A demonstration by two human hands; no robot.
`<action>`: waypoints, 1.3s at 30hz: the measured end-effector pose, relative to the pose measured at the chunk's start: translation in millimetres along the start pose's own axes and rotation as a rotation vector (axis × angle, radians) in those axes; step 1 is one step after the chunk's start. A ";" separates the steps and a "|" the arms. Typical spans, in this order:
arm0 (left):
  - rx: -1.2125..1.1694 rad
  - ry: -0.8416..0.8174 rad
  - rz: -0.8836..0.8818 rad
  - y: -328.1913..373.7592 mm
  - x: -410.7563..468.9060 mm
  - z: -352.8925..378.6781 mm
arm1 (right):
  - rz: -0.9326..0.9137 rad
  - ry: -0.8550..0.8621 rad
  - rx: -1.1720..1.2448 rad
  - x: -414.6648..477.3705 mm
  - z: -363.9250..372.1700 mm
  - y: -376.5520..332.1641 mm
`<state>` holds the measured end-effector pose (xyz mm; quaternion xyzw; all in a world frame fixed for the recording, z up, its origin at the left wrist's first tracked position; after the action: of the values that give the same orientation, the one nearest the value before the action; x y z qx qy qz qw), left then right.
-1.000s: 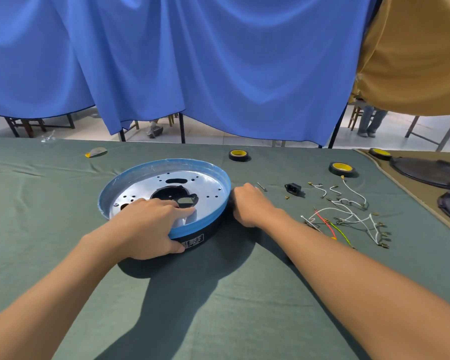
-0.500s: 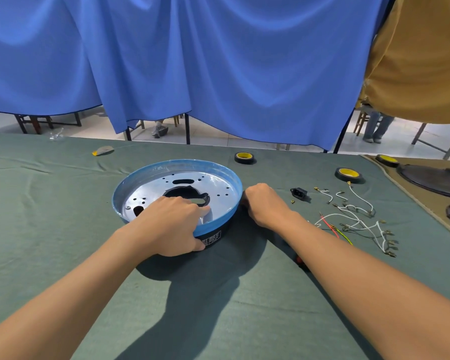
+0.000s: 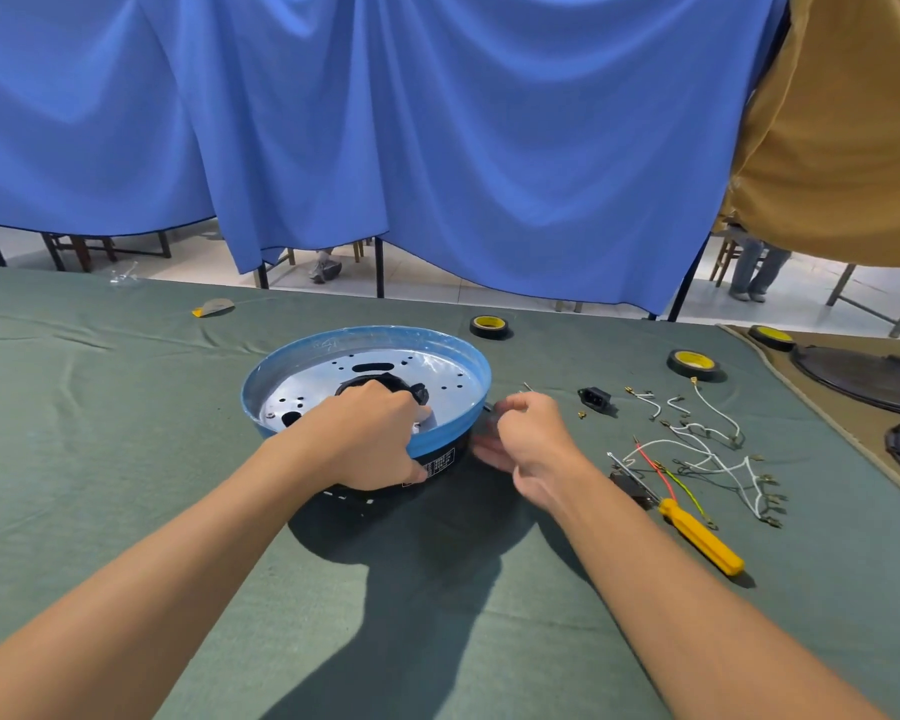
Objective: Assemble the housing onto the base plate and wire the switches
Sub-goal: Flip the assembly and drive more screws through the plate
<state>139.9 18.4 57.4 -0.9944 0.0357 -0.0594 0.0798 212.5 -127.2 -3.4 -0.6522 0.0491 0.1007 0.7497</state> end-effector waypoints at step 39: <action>-0.072 0.670 -0.349 -22.0 -88.5 -127.8 | 0.025 -0.519 0.823 -97.7 53.1 -101.9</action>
<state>37.8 27.5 176.4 -0.9132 -0.1082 -0.3925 0.0171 136.1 -96.4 123.0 -0.2542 -0.0959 0.2413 0.9316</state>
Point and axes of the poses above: each hand's wrist, its own x-axis towards the middle knuckle, its own z-axis out of the palm, y = z × x, the point moved 8 cm from there along x, towards the middle knuckle, and after that the axes turned 11 degrees about x, right-handed, at the moved point
